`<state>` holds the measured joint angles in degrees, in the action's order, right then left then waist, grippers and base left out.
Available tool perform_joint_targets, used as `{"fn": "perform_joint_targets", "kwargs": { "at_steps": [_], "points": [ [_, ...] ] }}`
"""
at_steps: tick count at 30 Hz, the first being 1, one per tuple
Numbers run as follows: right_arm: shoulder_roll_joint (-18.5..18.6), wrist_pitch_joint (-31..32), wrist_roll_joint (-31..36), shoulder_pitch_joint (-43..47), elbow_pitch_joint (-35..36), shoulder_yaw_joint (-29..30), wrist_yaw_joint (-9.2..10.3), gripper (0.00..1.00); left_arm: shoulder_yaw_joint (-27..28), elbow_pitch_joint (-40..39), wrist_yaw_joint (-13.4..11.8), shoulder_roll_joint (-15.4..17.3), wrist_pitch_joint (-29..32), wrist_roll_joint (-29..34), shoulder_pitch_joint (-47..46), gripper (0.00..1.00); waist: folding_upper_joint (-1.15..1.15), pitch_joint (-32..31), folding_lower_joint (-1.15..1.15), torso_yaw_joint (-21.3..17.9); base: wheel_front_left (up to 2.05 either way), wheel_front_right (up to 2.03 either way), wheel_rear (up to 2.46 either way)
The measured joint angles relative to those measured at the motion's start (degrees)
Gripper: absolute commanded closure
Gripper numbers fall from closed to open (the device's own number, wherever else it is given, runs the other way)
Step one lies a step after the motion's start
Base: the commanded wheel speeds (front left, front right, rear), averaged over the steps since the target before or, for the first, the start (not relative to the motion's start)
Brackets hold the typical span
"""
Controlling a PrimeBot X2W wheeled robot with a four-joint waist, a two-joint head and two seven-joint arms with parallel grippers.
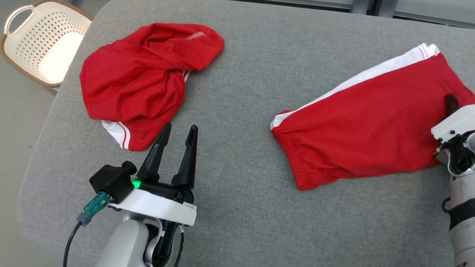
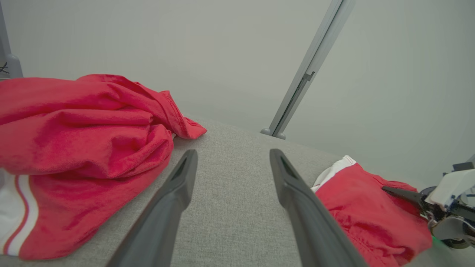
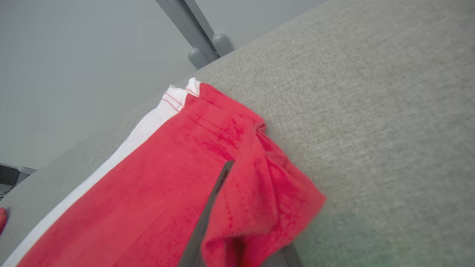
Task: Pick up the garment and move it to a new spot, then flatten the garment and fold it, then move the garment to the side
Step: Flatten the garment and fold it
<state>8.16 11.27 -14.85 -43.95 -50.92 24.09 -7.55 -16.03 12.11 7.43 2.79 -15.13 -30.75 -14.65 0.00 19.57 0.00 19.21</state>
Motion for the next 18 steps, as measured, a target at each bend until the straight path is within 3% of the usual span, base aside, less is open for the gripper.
{"fn": "perform_joint_targets", "kwargs": {
  "at_steps": [11,18],
  "points": [
    [-0.36,-7.0,-6.56,6.26,1.42,0.74,-0.01,1.0,0.82,0.76,0.01,0.0,0.0,1.55,0.33,0.0,0.0,-3.28,0.0,-3.94,0.0,0.0,0.0],
    [-0.18,-12.1,-7.76,14.13,1.13,5.65,0.0,1.0,1.54,1.26,0.01,0.01,0.0,2.61,2.08,0.0,0.0,-6.74,0.0,-7.14,0.0,0.0,0.0]
  ]
}}
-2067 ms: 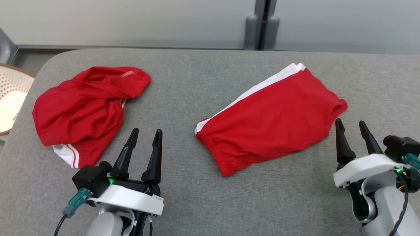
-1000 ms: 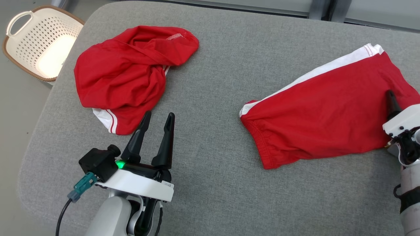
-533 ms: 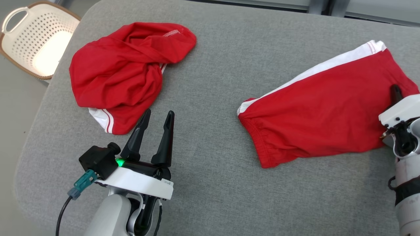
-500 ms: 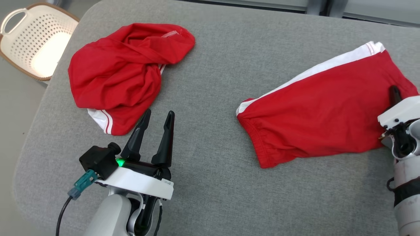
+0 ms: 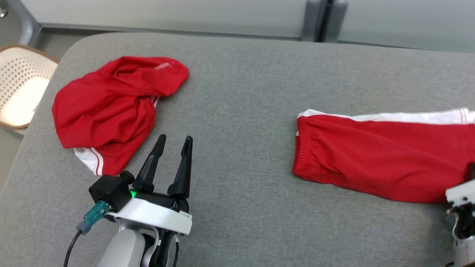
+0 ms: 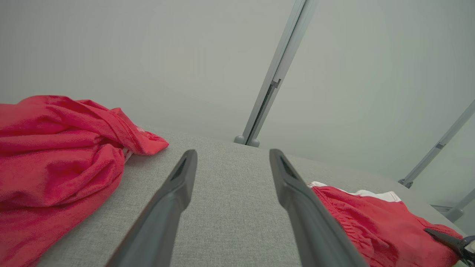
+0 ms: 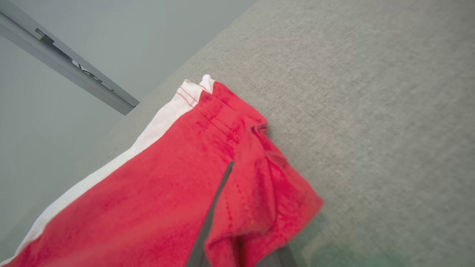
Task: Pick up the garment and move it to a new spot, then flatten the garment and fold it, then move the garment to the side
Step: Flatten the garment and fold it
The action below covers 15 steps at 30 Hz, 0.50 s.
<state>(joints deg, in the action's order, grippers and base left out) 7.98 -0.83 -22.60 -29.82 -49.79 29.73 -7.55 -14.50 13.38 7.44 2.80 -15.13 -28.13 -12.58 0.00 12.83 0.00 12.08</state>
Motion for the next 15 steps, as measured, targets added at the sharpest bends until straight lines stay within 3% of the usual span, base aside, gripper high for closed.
{"fn": "perform_joint_targets", "kwargs": {
  "at_steps": [8,15],
  "points": [
    [-2.22,-3.32,0.03,3.01,0.56,1.36,0.05,1.0,0.38,0.21,0.0,-0.03,0.0,0.91,1.08,0.0,0.0,-3.16,0.0,-2.57,0.0,0.0,0.0],
    [-4.11,-5.26,-4.48,1.71,5.43,-5.75,0.07,1.0,0.48,0.58,0.0,-0.03,0.0,1.33,1.68,0.0,0.0,-5.0,0.0,-2.84,0.0,0.0,0.0]
  ]
}}
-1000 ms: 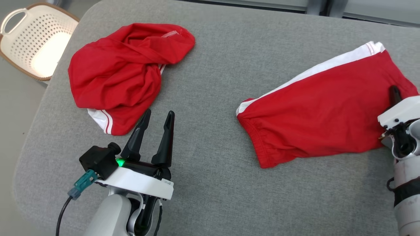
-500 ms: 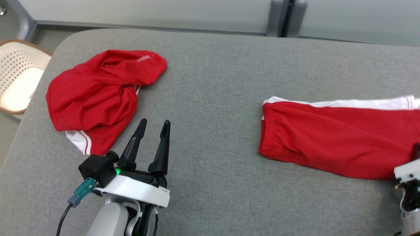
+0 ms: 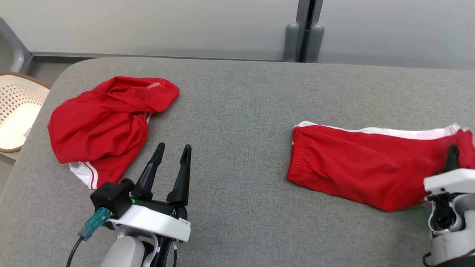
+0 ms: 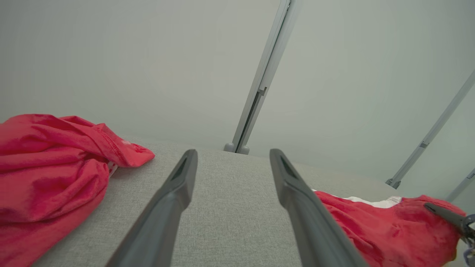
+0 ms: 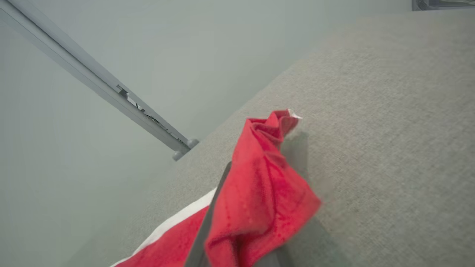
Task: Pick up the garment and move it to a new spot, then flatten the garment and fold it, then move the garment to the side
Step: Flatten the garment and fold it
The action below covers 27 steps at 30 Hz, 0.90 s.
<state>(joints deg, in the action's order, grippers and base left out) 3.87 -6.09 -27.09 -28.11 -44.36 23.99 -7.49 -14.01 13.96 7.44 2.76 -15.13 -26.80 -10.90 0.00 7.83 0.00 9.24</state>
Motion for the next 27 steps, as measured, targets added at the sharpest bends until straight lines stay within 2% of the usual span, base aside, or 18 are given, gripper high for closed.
{"fn": "perform_joint_targets", "kwargs": {
  "at_steps": [12,19,27],
  "points": [
    [-0.75,-0.34,-10.33,4.89,12.51,-19.81,0.0,1.0,0.76,0.45,0.0,0.02,0.0,-0.4,1.26,0.0,0.0,-1.82,0.0,1.6,0.0,0.0,0.0],
    [-0.91,0.29,-13.76,7.25,16.1,-27.95,0.0,1.0,0.64,0.63,0.0,0.01,0.0,-0.56,1.34,0.0,0.0,-2.36,0.0,3.34,0.0,0.0,0.0],
    [-0.9,0.54,-15.71,8.17,15.78,-34.07,0.0,1.0,0.45,1.11,0.0,0.02,0.0,-0.91,2.19,0.0,0.0,-2.34,0.0,5.89,0.0,0.0,0.0]
  ]
}}
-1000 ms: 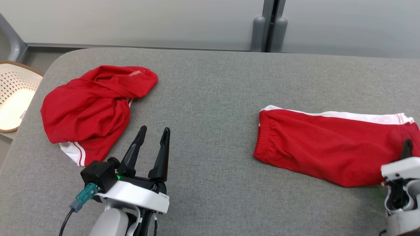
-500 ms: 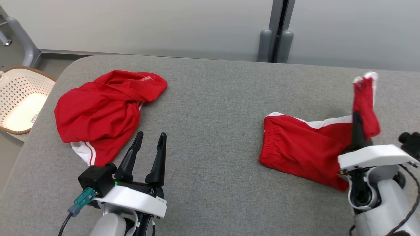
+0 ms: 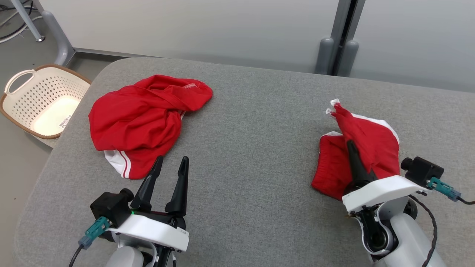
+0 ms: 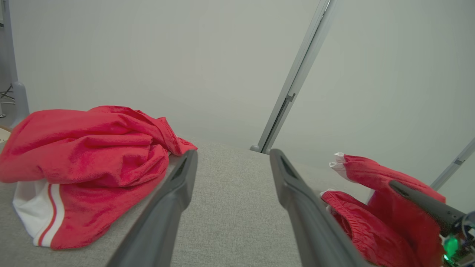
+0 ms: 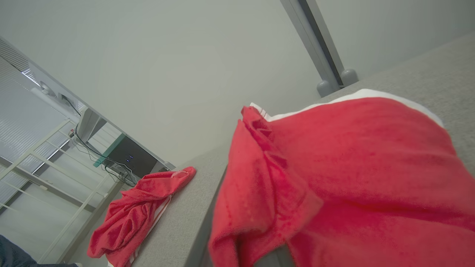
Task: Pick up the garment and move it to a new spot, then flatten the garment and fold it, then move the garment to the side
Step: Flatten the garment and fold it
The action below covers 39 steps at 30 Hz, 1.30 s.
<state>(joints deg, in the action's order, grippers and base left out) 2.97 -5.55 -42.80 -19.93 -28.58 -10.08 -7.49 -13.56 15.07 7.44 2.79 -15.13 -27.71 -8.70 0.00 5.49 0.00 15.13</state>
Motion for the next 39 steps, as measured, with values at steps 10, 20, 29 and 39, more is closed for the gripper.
{"fn": "perform_joint_targets", "kwargs": {
  "at_steps": [10,20,29,39],
  "points": [
    [0.43,1.09,0.6,-0.66,-6.09,-9.9,0.0,0.0,-0.38,0.51,0.0,0.0,0.0,-0.65,0.0,0.0,0.0,0.84,0.0,2.39,0.0,0.0,0.0],
    [0.52,1.85,0.04,-2.53,-11.62,-17.41,0.0,0.0,0.08,0.89,0.0,0.02,0.0,-0.99,0.01,0.0,0.0,1.06,0.0,1.93,0.0,0.0,0.0],
    [6.89,-7.54,5.84,-5.45,-9.65,-17.38,0.0,0.0,1.09,-0.79,0.0,0.02,0.0,-0.52,-0.05,0.0,0.0,0.47,0.0,-2.6,0.0,0.0,0.0],
    [10.36,-9.51,23.88,-1.24,1.3,-6.82,-0.01,0.0,2.58,-2.15,0.0,-0.03,-0.01,0.83,-0.18,0.0,0.0,0.13,0.0,-8.46,0.0,0.0,0.0]
  ]
}}
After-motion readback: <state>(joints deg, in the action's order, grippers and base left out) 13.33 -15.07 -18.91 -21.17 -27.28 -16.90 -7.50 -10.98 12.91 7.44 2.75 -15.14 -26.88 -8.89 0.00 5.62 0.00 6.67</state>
